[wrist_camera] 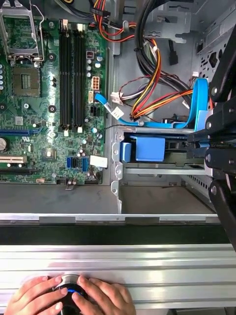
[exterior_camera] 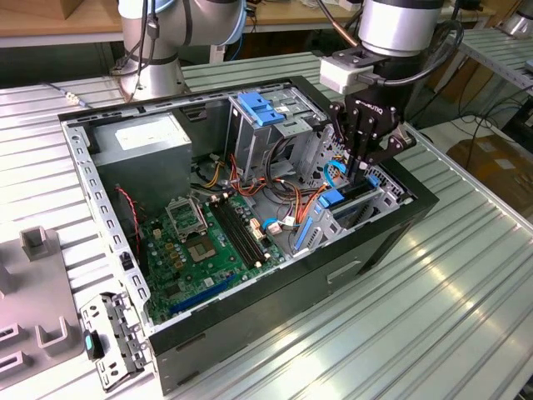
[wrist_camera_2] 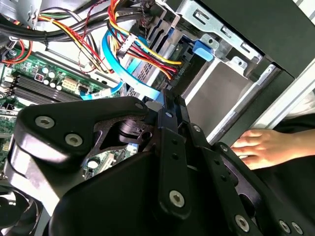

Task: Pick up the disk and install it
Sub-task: 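Insert the second disk wire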

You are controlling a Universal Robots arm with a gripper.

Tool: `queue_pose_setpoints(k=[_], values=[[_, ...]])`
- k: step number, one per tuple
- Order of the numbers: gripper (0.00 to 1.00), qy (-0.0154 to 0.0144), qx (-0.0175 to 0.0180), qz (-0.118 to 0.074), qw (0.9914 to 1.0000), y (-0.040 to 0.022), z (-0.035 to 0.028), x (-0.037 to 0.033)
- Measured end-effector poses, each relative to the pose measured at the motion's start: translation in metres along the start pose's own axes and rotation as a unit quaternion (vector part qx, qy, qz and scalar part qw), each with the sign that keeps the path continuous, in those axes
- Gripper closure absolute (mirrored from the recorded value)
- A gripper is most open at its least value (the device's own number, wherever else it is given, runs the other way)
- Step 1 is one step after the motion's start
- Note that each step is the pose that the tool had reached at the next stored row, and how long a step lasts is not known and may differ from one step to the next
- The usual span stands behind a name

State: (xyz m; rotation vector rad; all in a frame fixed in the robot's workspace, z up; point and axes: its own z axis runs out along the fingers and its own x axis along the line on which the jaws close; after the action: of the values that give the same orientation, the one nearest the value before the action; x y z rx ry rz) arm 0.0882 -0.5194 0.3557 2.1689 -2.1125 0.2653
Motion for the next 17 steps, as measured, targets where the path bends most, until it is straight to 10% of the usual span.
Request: queue_pose_setpoints(k=[8,11,14,16,17], values=[[0.84,-0.0006,0.0,0.0,1.0,0.0,-0.0001,0.0],[0.84,-0.01,0.0002,0.001,0.99995,0.0002,0.0001,0.0004],[0.84,-0.0513,0.0015,0.003,0.99868,0.0007,0.0004,0.0022],[0.84,-0.0714,0.0026,0.004,0.99743,0.0014,0.0006,0.0033],[0.84,-0.0761,0.003,0.004,0.99709,0.0015,0.0007,0.0038]])
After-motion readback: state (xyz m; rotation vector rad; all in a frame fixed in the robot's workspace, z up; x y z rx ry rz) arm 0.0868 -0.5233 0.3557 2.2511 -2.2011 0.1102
